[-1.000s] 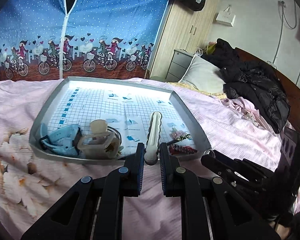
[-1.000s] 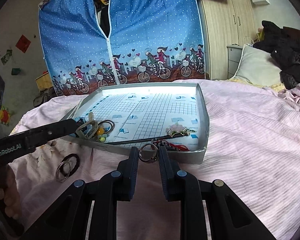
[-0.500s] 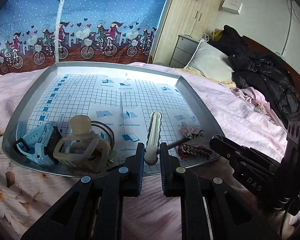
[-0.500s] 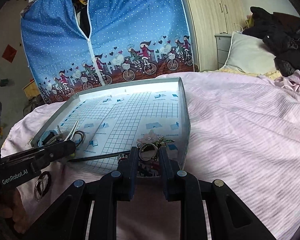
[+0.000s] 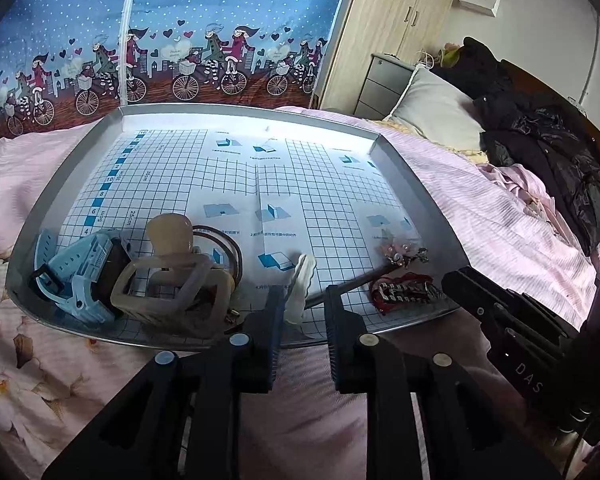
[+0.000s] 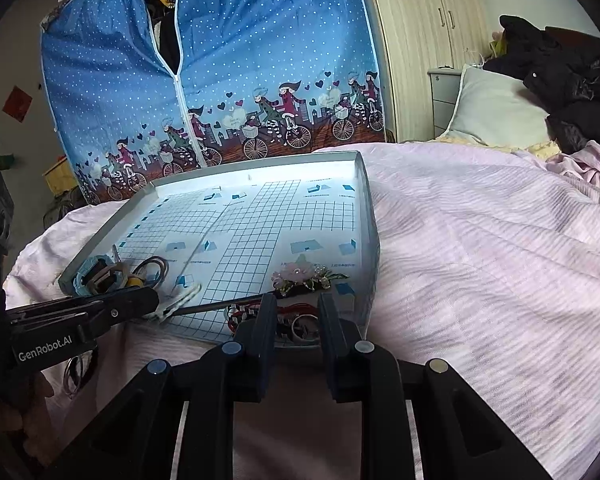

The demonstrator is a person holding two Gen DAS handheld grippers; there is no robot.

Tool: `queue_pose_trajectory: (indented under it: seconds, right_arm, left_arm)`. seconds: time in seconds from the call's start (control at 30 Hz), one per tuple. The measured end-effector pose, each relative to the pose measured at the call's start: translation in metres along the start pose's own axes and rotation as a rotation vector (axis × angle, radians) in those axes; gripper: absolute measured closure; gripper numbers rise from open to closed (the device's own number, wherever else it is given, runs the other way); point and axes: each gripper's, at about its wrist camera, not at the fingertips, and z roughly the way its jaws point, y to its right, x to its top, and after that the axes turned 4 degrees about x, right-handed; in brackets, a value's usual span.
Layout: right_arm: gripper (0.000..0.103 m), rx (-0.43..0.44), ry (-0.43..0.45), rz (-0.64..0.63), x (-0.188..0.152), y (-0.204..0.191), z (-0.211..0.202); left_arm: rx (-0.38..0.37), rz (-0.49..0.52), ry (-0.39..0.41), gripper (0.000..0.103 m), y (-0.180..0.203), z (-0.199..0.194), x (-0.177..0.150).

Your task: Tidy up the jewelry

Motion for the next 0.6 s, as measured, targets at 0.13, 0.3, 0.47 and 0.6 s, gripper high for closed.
queue_pose_trajectory:
  seconds: [0.13, 0.3, 0.47, 0.6]
  right_arm:
    - [0.083, -0.004, 0.027, 0.007, 0.003, 0.001, -0.007]
    - [0.071, -0.019, 0.089, 0.045, 0.01, 0.007, -0.031]
    - [0.055, -0.022, 0.149, 0.065, 0.018, 0.006, -0.057]
    - [0.033, -0.019, 0.198, 0.031, 0.022, -0.006, -0.087]
  left_arm:
    - [0.015, -0.001, 0.062, 0.047, 0.003, -0.011, 0.002]
    - [0.107, 0.022, 0.174, 0.024, 0.016, -0.044, 0.009]
    - [0.102, 0.01, 0.313, 0.002, 0.025, -0.092, 0.009]
    - [0.083, -0.008, 0.306, 0.002, 0.027, -0.117, 0.015]
